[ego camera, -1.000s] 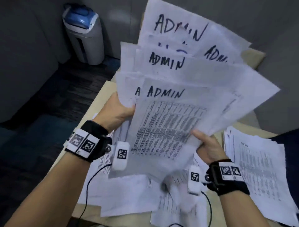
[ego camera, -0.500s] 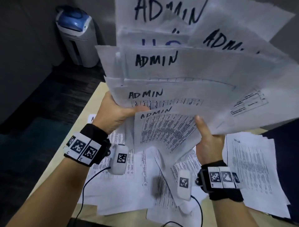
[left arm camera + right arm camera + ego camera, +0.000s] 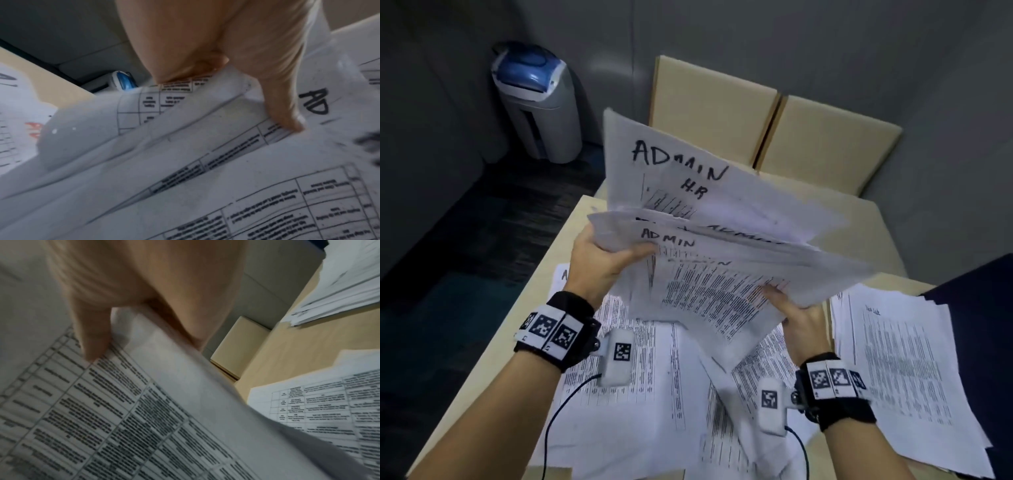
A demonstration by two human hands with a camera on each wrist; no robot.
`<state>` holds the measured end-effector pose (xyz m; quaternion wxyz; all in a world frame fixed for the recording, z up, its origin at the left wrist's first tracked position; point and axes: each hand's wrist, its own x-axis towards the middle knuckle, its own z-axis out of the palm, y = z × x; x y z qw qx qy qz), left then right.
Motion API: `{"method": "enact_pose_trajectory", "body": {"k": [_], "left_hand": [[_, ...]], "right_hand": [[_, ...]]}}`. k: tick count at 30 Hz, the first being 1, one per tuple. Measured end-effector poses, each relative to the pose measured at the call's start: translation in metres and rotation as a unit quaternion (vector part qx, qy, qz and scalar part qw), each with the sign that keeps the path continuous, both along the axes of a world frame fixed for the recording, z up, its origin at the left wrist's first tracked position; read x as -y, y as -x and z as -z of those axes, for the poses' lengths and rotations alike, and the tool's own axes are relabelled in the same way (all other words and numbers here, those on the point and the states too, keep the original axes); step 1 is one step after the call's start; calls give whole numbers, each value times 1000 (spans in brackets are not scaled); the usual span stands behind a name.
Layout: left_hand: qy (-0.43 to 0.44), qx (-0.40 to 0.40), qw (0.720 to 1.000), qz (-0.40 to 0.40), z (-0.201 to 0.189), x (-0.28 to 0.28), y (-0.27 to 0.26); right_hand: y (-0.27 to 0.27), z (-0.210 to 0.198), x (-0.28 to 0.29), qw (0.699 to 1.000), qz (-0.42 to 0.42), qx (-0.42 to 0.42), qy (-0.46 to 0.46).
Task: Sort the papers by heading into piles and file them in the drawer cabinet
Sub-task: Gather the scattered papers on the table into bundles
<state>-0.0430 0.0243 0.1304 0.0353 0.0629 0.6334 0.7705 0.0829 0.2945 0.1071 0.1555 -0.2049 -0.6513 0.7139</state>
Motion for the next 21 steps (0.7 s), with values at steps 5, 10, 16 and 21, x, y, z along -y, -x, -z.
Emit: {"method": "enact_pose_trajectory", "body": {"k": [5, 10, 16, 21], "left_hand": [[6, 46, 996, 81, 9, -6, -2], [31, 34, 997, 66, 12, -5, -1], [58, 31, 996, 65, 18, 12, 10], [57, 36, 992, 109, 12, 11, 21]], "right_hand": [[7, 14, 11, 999, 21, 15, 36], [0, 15, 1, 999, 32, -3, 21], [-12, 6, -18, 997, -15, 26, -71], [0, -23, -17, 991, 23, 39, -124]]}}
